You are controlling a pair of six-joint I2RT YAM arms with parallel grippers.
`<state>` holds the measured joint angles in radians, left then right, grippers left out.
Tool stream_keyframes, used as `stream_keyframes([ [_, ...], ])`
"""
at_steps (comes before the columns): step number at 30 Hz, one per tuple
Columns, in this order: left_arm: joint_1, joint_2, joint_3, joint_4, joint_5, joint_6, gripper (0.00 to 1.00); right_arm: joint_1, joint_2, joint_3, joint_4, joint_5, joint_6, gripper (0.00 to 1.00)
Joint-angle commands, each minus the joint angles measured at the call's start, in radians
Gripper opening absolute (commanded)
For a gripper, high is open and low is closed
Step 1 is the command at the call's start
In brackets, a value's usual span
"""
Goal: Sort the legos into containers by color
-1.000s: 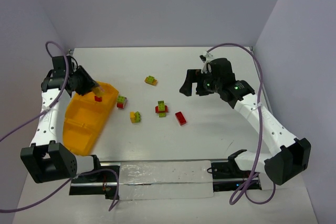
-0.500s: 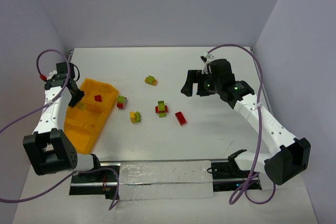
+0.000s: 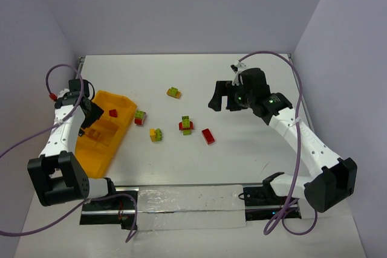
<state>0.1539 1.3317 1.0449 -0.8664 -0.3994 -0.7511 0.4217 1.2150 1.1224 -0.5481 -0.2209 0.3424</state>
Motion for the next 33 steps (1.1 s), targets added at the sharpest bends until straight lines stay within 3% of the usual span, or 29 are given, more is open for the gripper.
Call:
stream_keyframes([
  [1,-0.103,-0.075,0.063,0.053,0.048,0.096,0.81,-0.006,0.006,-0.006,0.016,-0.005,0.009,1.0],
  [6,-0.375,-0.045,0.11,0.042,0.061,0.14,0.8,-0.004,0.007,-0.012,0.031,-0.014,0.026,0.99],
  [11,-0.507,-0.064,0.064,0.119,0.262,0.165,0.79,-0.004,-0.002,-0.022,0.028,-0.009,0.029,1.0],
  [18,-0.677,-0.032,0.018,0.118,0.3,0.138,0.78,-0.003,0.006,-0.025,0.031,-0.02,0.035,1.0],
  [22,-0.729,-0.016,0.008,0.107,0.272,0.123,0.77,-0.004,0.015,-0.015,0.034,-0.029,0.039,1.0],
  [33,-0.735,0.036,-0.069,0.156,0.281,0.174,0.73,-0.004,0.034,-0.001,0.036,-0.051,0.044,1.0],
])
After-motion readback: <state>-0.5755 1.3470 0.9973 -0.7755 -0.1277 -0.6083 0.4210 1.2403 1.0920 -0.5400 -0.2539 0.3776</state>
